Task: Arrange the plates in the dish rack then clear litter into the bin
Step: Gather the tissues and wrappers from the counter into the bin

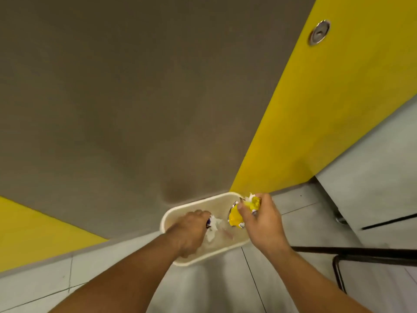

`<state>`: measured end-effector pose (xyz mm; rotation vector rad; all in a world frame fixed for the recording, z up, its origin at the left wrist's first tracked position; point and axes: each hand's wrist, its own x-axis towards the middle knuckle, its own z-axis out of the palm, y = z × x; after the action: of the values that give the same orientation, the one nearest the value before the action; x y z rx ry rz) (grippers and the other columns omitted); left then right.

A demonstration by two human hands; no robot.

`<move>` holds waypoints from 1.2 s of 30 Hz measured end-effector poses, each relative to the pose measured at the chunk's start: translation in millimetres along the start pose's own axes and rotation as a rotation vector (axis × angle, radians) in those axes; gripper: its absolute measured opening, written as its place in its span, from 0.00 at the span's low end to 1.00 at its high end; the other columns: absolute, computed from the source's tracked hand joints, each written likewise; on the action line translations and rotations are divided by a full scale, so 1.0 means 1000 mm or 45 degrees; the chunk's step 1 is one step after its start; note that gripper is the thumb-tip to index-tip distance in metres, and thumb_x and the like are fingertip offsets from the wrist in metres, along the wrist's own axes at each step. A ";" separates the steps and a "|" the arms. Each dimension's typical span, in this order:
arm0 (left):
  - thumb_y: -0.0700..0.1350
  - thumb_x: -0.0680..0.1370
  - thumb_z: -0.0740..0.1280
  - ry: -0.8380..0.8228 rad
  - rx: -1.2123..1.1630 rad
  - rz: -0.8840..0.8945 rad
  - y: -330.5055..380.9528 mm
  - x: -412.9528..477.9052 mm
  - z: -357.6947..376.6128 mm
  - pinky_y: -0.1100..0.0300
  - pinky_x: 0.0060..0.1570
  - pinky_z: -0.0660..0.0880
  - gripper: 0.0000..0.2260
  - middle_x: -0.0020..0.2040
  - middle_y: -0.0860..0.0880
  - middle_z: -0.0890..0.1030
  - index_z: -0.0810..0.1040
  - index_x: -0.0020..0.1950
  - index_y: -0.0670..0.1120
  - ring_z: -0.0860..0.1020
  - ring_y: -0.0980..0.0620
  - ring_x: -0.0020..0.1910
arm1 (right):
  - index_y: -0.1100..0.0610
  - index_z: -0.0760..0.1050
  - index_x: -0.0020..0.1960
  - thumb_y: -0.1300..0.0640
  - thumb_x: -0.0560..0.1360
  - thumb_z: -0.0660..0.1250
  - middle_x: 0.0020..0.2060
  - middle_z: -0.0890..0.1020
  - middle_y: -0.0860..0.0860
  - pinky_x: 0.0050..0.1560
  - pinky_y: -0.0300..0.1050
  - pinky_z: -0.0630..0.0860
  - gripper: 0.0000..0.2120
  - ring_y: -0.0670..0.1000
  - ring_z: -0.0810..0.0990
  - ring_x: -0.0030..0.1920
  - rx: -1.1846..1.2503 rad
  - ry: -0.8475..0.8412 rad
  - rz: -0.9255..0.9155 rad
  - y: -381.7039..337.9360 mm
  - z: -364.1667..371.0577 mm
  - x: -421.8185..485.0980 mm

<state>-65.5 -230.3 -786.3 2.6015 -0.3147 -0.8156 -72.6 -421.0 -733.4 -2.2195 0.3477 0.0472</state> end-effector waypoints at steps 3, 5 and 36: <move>0.46 0.73 0.68 -0.154 -0.023 -0.159 -0.010 0.027 0.026 0.56 0.49 0.75 0.21 0.61 0.49 0.76 0.67 0.64 0.52 0.77 0.46 0.56 | 0.52 0.69 0.51 0.51 0.71 0.75 0.49 0.73 0.48 0.45 0.37 0.66 0.16 0.48 0.72 0.47 -0.149 -0.092 -0.142 0.021 0.019 0.011; 0.47 0.71 0.71 -0.143 0.055 -0.228 -0.012 0.036 0.032 0.58 0.45 0.74 0.25 0.61 0.48 0.78 0.66 0.66 0.51 0.78 0.46 0.55 | 0.52 0.69 0.51 0.50 0.71 0.75 0.50 0.70 0.46 0.46 0.38 0.66 0.16 0.47 0.71 0.46 -0.259 -0.126 -0.197 0.029 0.033 0.019; 0.63 0.79 0.53 0.286 -0.022 0.158 0.091 -0.187 -0.229 0.53 0.60 0.72 0.20 0.59 0.54 0.76 0.72 0.63 0.55 0.75 0.52 0.59 | 0.47 0.78 0.58 0.42 0.75 0.65 0.57 0.79 0.46 0.58 0.45 0.73 0.15 0.48 0.75 0.59 -0.598 -0.660 -0.348 -0.184 -0.107 -0.034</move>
<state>-89.8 -182.3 -481.7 2.5958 -0.3961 -0.4766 -65.6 -388.0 -520.7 -2.5827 -0.2822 0.5959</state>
